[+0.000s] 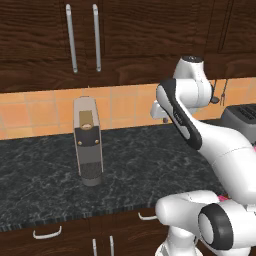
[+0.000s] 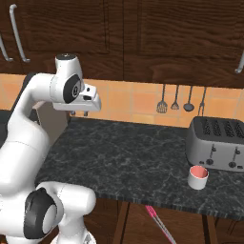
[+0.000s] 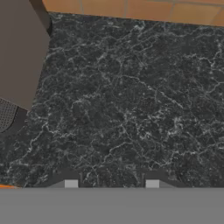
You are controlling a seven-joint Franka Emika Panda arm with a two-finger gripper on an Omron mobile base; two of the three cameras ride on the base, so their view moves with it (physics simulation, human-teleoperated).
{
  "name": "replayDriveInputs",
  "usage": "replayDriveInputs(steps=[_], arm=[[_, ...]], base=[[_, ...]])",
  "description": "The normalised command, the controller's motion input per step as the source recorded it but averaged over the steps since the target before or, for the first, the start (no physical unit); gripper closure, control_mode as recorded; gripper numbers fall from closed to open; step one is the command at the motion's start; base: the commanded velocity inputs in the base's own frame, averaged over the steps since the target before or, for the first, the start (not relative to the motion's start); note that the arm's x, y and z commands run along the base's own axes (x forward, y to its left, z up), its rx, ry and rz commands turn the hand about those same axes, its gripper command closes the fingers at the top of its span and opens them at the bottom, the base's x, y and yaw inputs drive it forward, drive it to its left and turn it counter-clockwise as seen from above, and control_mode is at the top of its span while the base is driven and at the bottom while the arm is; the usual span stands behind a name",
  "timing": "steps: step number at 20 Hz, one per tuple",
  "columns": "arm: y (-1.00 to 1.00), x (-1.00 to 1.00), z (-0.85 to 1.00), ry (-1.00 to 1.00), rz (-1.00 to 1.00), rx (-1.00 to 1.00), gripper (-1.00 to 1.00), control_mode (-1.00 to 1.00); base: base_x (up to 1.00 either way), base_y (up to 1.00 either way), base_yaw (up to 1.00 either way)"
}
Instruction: Pick the tongs from the drawer and place it on the counter.
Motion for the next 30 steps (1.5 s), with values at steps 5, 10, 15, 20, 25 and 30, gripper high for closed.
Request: replayDriveInputs(steps=[5, 10, 15, 20, 25, 30], arm=[[-0.01, -0.18, 0.0, -0.01, 0.0, 0.0, -1.0, -1.0], [-0.34, -0.55, -0.03, -0.01, -0.03, 0.0, -1.0, -1.0], [-0.98, -0.86, -0.16, 0.01, -0.04, 0.0, -1.0, -1.0], [-1.0, -0.91, -0.69, 0.05, -0.03, 0.0, -1.0, -1.0], [-0.95, -0.78, -0.89, 0.08, -0.04, -0.01, -1.0, -1.0], [-0.8, -0.56, -0.83, 0.03, 0.0, -0.03, -1.0, -1.0]], base=[[0.0, 0.0, 0.0], [0.0, 0.0, 0.0], [0.0, 0.0, 0.0], [0.0, 0.0, 0.0], [0.0, 0.0, 0.0], [0.0, 0.0, 0.0]])
